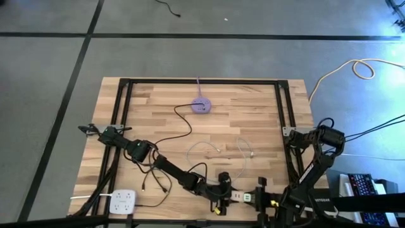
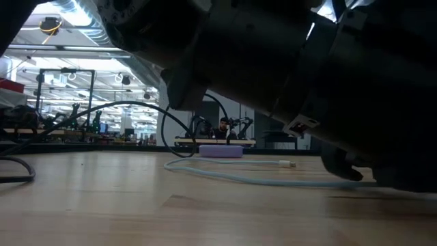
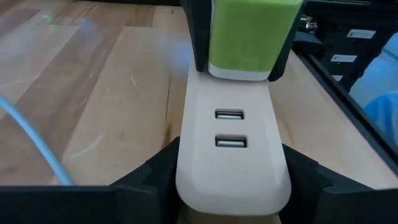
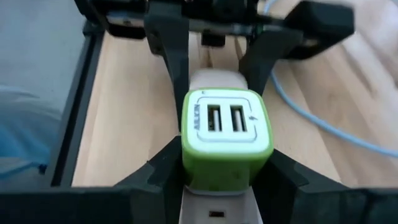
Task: Insert USB
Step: Remove the green charger adapter from the light brown outlet extension
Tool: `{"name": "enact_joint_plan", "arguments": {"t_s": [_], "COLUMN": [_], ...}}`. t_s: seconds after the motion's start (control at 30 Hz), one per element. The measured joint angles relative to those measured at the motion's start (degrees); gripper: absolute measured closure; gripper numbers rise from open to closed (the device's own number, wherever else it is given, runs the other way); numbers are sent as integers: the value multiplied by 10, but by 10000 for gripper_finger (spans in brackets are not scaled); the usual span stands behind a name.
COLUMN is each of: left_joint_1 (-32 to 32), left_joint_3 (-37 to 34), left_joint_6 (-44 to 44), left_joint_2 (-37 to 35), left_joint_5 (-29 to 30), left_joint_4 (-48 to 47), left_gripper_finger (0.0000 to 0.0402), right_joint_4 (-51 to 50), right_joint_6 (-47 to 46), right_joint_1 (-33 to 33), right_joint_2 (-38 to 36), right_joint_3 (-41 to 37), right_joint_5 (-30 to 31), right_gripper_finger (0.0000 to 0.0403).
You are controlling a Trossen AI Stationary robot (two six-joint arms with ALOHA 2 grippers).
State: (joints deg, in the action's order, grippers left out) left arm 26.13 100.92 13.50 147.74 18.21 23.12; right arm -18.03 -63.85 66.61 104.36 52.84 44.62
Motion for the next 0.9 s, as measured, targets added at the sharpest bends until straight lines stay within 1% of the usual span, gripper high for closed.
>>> {"name": "enact_joint_plan", "arguments": {"t_s": [0.17, 0.33, 0.43, 0.5, 0.63, 0.73, 0.8, 0.9], "left_joint_1": [0, 0, 0, 0, 1, 1, 1, 0], "left_joint_3": [0, -1, 0, 0, 0, 0, 0, 0], "left_joint_6": [1, 2, 5, 3, -1, -2, -1, 3], "left_joint_2": [0, 0, 0, 0, 0, 0, 0, 0], "left_joint_5": [0, -1, 1, -1, -2, -1, -1, 3], "left_joint_4": [0, 2, 4, 3, 0, -1, -1, 1], "left_gripper_finger": [232, 232, 232, 232, 232, 232, 232, 232], "right_joint_4": [-8, 20, 41, 38, 10, 5, 11, 20], "right_joint_6": [-3, 19, 27, 27, 2, -3, 0, 13], "right_joint_1": [-6, -5, -5, -6, -16, -20, -21, -10], "right_joint_2": [-1, 1, 1, 1, -3, -3, -3, -1], "right_joint_3": [0, -3, -3, -3, 1, 2, 1, -2], "right_joint_5": [-6, 60, 62, 40, -38, -48, -29, 26], "right_gripper_finger": [274, 274, 274, 274, 274, 274, 274, 274]}}
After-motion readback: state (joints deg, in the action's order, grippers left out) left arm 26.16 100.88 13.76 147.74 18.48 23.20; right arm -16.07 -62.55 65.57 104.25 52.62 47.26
